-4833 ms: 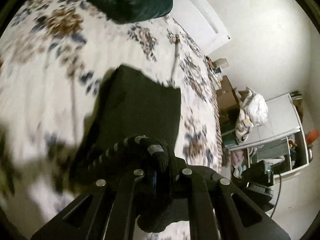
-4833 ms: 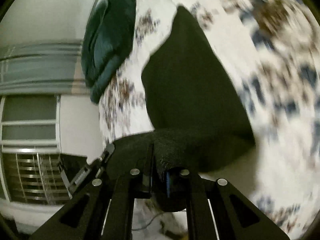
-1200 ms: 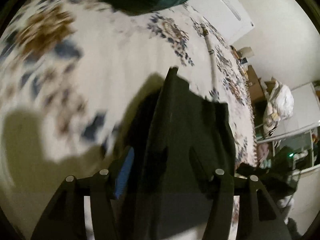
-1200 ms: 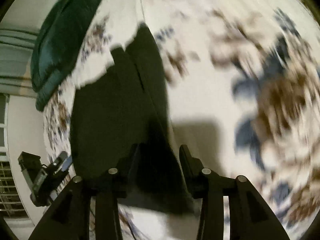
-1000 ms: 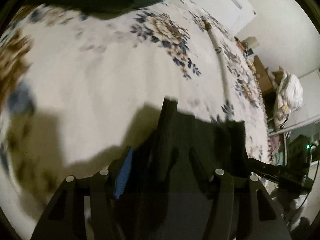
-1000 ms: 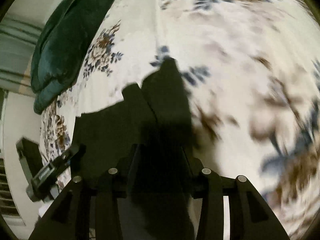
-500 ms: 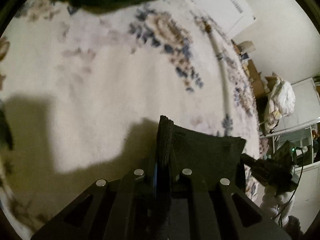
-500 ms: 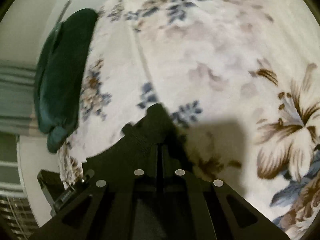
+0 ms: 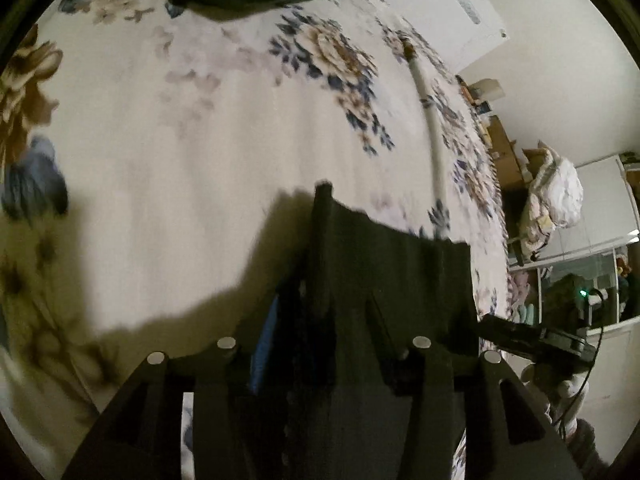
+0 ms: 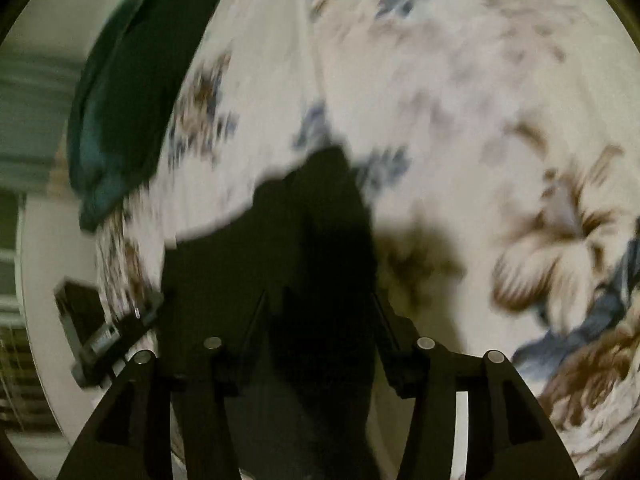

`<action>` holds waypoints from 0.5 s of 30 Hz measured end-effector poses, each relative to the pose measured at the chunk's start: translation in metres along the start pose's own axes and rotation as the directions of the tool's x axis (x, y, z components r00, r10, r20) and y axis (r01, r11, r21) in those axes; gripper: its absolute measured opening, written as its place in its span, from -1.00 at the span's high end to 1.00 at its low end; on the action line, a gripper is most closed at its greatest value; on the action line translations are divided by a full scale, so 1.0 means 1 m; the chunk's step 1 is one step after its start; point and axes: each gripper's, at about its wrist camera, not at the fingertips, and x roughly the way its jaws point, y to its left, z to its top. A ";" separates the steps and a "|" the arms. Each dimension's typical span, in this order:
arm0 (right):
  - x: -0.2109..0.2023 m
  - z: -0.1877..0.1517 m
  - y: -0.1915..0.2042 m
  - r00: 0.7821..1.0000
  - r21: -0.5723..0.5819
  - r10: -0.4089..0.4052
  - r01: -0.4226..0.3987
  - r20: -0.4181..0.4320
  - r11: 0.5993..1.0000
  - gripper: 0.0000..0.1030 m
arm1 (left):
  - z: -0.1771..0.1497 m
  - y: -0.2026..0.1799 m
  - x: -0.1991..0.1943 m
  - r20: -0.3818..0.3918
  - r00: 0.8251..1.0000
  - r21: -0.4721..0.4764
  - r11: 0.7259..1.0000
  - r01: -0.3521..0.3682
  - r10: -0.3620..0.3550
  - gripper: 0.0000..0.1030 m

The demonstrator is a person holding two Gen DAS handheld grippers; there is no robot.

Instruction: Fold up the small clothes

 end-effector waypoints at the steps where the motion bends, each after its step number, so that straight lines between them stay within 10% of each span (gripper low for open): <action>1: 0.006 -0.004 0.000 1.000 0.003 -0.004 0.004 -0.022 1.000 -0.04 | -0.003 0.000 0.001 0.012 1.000 0.005 1.000 -0.009 0.009 0.34; 3: 0.017 -0.009 -0.002 0.999 0.017 -0.019 0.019 -0.029 1.000 0.25 | -0.004 0.003 0.006 0.010 0.999 0.004 0.999 -0.037 0.037 0.75; 5: 0.019 -0.009 -0.015 1.000 0.077 -0.005 0.004 0.012 0.997 0.75 | -0.003 0.010 0.009 0.013 1.000 -0.016 1.000 -0.021 0.021 0.75; 8: 0.017 -0.009 -0.030 1.000 0.131 -0.003 -0.001 0.030 0.991 0.95 | -0.002 0.010 0.012 0.002 1.000 -0.013 1.000 -0.021 0.021 0.72; 13: 0.013 -0.007 -0.022 0.998 0.100 0.039 -0.034 -0.047 0.994 0.84 | -0.017 -0.025 -0.037 0.076 0.996 0.028 0.998 -0.053 0.051 0.32; 15: 0.004 -0.010 -0.019 0.992 0.095 0.102 -0.095 -0.077 0.991 0.13 | -0.037 -0.034 -0.064 0.129 0.992 0.014 1.000 -0.020 0.018 0.05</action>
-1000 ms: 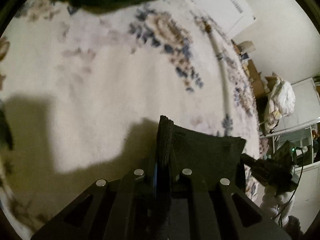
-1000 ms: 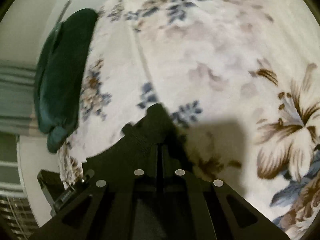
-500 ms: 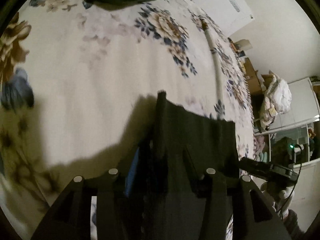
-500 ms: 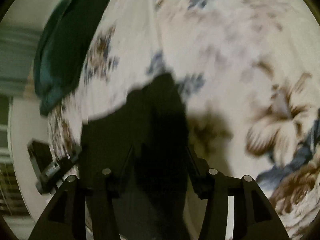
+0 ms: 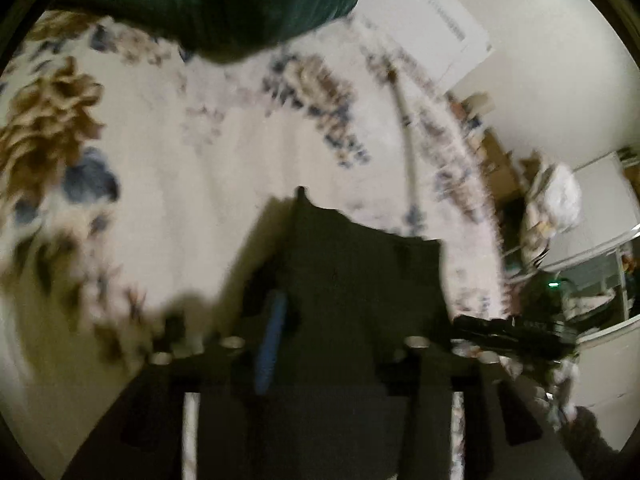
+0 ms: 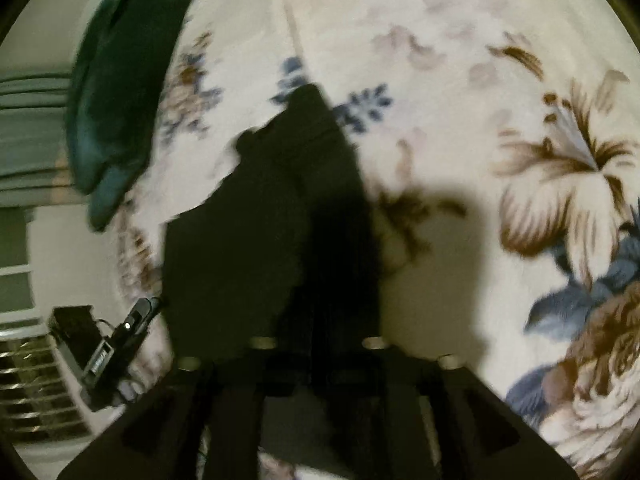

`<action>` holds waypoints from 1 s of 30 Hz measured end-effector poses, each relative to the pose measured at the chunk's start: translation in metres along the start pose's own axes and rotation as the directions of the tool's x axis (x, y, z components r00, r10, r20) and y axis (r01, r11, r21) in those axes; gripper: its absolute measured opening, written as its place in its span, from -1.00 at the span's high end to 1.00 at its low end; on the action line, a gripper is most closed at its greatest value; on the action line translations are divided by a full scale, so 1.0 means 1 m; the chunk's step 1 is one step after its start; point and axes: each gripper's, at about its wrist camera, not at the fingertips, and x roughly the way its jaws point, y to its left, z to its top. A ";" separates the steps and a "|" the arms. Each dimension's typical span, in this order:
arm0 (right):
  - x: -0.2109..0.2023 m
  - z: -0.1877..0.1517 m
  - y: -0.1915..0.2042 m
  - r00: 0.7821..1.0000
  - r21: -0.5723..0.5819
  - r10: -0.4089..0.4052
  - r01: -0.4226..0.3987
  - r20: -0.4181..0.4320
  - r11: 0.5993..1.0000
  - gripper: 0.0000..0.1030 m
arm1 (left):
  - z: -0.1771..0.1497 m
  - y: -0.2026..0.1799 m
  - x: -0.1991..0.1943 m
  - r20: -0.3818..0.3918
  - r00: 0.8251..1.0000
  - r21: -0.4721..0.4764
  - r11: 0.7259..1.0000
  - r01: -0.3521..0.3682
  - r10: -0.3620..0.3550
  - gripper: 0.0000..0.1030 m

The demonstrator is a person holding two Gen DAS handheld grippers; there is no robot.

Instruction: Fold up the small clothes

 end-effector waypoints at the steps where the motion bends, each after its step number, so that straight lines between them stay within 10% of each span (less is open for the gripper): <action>1: -0.007 -0.005 0.001 1.000 -0.010 0.015 -0.016 -0.005 1.000 -0.11 | -0.011 -0.003 -0.013 0.027 1.000 -0.012 1.000 0.013 -0.013 -0.11; 2: -0.013 -0.010 0.001 1.000 -0.019 0.025 -0.025 -0.005 0.999 -0.37 | -0.030 -0.005 -0.028 0.047 0.999 -0.046 0.999 0.023 -0.021 -0.20; 6: -0.026 -0.036 -0.011 0.998 -0.013 0.041 -0.042 -0.048 0.999 -0.43 | -0.093 0.001 -0.053 0.045 0.999 -0.190 0.981 0.030 -0.022 -0.24; 13: -0.021 -0.060 -0.051 0.997 0.015 0.046 -0.045 -0.067 0.999 -0.55 | -0.204 0.025 -0.014 -0.063 0.991 -0.477 0.876 0.073 -0.117 -0.24; 19: 0.007 -0.041 -0.063 0.984 0.015 0.140 -0.139 -0.111 0.990 -0.55 | -0.201 0.033 0.047 0.068 0.966 -0.559 0.792 0.246 -0.251 -0.24; 27: 0.053 0.018 -0.049 0.955 0.011 0.258 -0.259 -0.143 0.966 -0.71 | -0.179 0.038 0.071 0.249 0.957 -0.647 0.710 0.278 -0.148 -0.24; 30: 0.067 0.039 -0.037 0.955 0.020 0.266 -0.265 -0.132 0.964 -0.71 | -0.171 0.043 0.066 0.295 0.950 -0.670 0.686 0.283 -0.103 0.25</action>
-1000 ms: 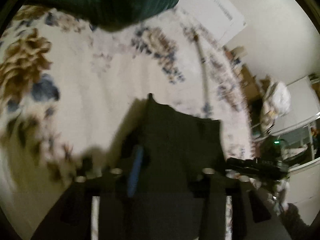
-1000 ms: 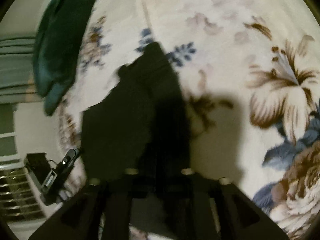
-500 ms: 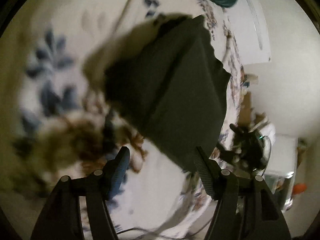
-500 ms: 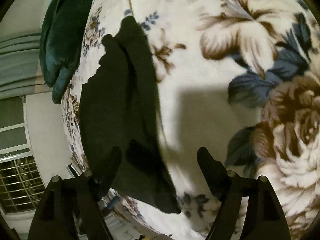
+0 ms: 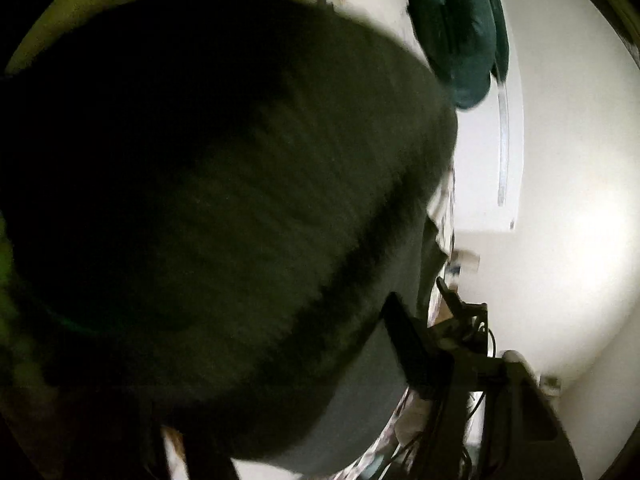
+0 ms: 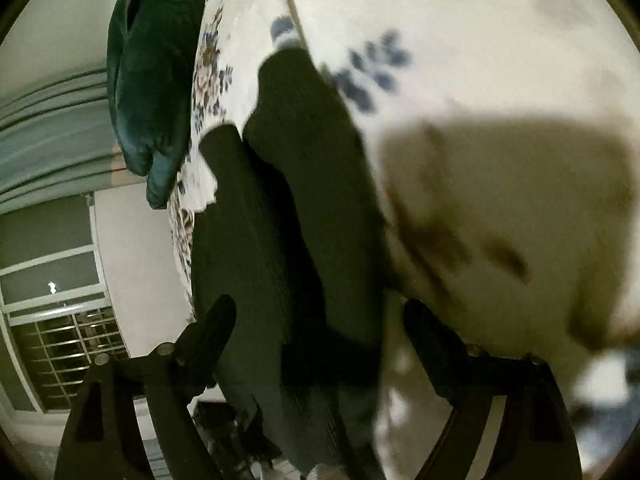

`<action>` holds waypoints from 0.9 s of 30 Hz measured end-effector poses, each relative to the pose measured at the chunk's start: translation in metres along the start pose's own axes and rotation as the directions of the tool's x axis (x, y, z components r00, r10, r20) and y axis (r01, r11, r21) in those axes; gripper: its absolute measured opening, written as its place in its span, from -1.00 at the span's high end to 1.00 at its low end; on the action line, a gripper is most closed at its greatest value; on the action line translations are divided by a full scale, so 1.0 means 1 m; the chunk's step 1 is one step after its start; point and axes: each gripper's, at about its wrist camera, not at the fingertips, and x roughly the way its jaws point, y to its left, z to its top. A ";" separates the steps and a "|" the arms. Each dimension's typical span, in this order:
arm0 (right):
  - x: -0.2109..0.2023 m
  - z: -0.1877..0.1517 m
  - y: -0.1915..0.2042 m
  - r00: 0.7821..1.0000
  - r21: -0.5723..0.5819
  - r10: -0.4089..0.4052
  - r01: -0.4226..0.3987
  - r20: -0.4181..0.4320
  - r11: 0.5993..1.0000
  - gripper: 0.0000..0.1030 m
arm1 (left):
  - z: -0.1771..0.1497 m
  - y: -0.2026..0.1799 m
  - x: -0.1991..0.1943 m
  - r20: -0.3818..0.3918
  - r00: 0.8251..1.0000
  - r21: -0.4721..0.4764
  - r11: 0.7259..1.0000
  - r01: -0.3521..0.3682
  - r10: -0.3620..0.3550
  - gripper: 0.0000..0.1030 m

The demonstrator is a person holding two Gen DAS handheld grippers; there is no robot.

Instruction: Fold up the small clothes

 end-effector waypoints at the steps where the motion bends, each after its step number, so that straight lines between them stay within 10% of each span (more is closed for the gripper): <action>1: 0.004 0.005 0.004 1.000 0.008 -0.003 0.003 0.013 1.000 -0.71 | 0.004 -0.002 -0.002 0.007 1.000 0.006 1.000 0.005 -0.005 0.38; 4: 0.016 0.013 0.016 0.997 -0.003 -0.048 0.048 0.058 0.999 -0.27 | 0.014 -0.013 -0.008 0.010 1.000 0.051 0.999 0.018 -0.019 0.46; 5: 0.019 0.013 0.018 0.992 0.004 -0.107 0.107 0.069 0.994 0.22 | 0.019 -0.018 -0.010 0.002 1.000 0.070 0.997 0.030 -0.030 0.47; 8: 0.014 0.005 0.023 0.986 0.031 -0.131 0.129 0.102 0.991 0.56 | 0.033 -0.032 -0.014 -0.036 0.999 0.127 0.991 0.035 -0.031 0.48; 20: -0.044 -0.178 0.047 0.973 0.122 -0.110 0.086 0.204 0.989 0.72 | 0.112 -0.077 -0.057 -0.210 0.975 0.377 0.926 0.018 0.066 0.51; 27: -0.033 -0.313 0.016 0.979 0.326 -0.116 0.057 0.167 0.944 0.71 | 0.080 -0.033 -0.067 -0.342 0.882 0.498 0.858 -0.122 0.324 0.27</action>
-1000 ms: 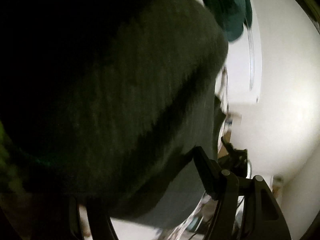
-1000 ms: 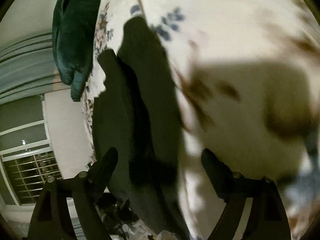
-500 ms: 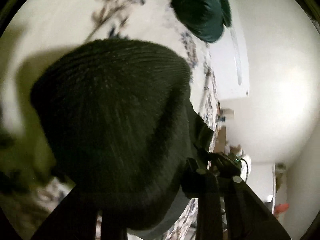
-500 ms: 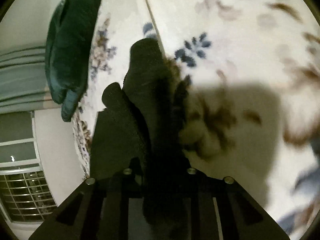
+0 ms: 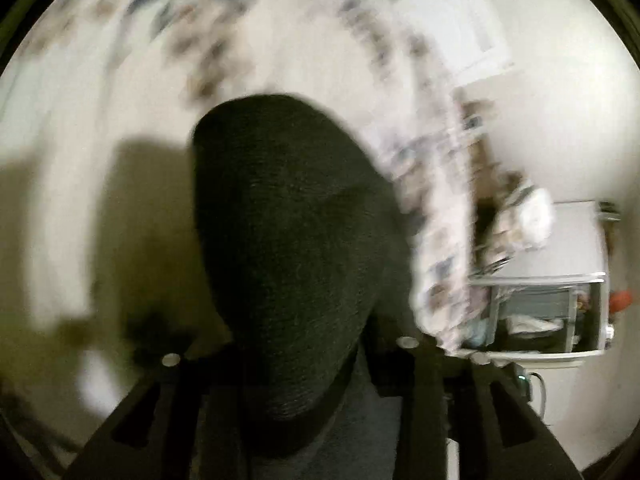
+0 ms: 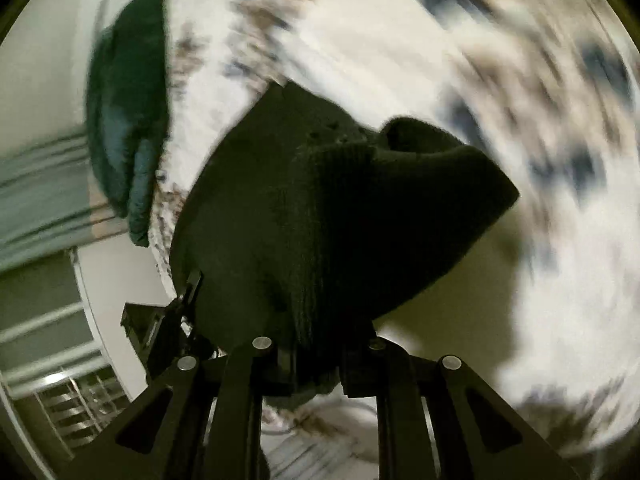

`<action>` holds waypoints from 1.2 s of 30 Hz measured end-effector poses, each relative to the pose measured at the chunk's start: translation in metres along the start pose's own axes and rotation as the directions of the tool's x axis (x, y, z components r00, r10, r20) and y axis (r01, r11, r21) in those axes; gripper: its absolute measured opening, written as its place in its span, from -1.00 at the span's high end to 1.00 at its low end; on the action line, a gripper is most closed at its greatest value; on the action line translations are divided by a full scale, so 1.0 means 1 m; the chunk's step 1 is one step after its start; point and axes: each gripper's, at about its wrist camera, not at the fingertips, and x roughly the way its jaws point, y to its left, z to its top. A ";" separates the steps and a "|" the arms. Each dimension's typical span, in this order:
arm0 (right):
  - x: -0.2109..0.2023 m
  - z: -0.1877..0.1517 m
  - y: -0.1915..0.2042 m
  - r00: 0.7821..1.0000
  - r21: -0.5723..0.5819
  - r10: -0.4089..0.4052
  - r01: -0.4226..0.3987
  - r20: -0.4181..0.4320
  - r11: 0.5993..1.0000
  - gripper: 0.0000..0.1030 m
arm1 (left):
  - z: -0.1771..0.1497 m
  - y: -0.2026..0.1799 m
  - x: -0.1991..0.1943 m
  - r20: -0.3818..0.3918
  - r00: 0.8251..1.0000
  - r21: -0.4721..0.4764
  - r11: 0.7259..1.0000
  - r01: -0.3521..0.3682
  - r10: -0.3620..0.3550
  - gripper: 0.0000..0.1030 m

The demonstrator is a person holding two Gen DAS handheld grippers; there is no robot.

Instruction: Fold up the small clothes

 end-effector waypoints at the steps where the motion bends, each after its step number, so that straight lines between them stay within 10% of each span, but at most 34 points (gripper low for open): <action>1: 0.006 -0.008 -0.012 1.000 0.020 -0.029 0.029 -0.012 0.999 0.70 | -0.010 0.016 0.008 -0.035 0.999 -0.047 0.999 -0.026 0.025 0.20; 5: 0.024 -0.014 -0.060 0.993 0.109 -0.088 0.097 -0.081 0.989 0.25 | -0.022 0.040 0.004 0.052 0.999 -0.147 0.989 0.024 -0.016 0.03; 9: 0.002 -0.006 -0.055 0.988 0.032 -0.146 0.148 -0.059 0.989 -0.02 | -0.046 0.013 -0.023 0.148 0.980 -0.119 0.986 -0.118 0.135 0.07; 13: -0.028 -0.003 -0.030 0.973 -0.088 -0.232 0.230 -0.012 0.969 -0.17 | -0.081 -0.036 -0.058 0.259 0.880 0.005 0.911 -0.413 0.398 0.07; 17: -0.052 0.004 0.001 0.947 -0.204 -0.313 0.321 0.067 0.925 -0.17 | -0.109 -0.062 -0.053 0.259 0.830 0.088 0.844 -0.529 0.493 0.07; 24: -0.048 0.041 0.035 0.925 -0.305 -0.356 0.380 0.134 0.873 -0.17 | -0.138 -0.074 0.029 0.123 0.844 0.156 0.830 -0.536 0.522 0.06; 33: 0.019 0.087 0.072 0.866 -0.465 -0.454 0.497 0.211 0.732 -0.17 | -0.117 -0.071 0.066 0.112 0.833 0.157 0.818 -0.554 0.542 -0.97; 36: 0.037 0.099 0.075 0.853 -0.481 -0.478 0.516 0.211 0.709 -0.17 | -0.114 -0.070 0.073 0.113 0.819 0.163 0.802 -0.574 0.563 -1.00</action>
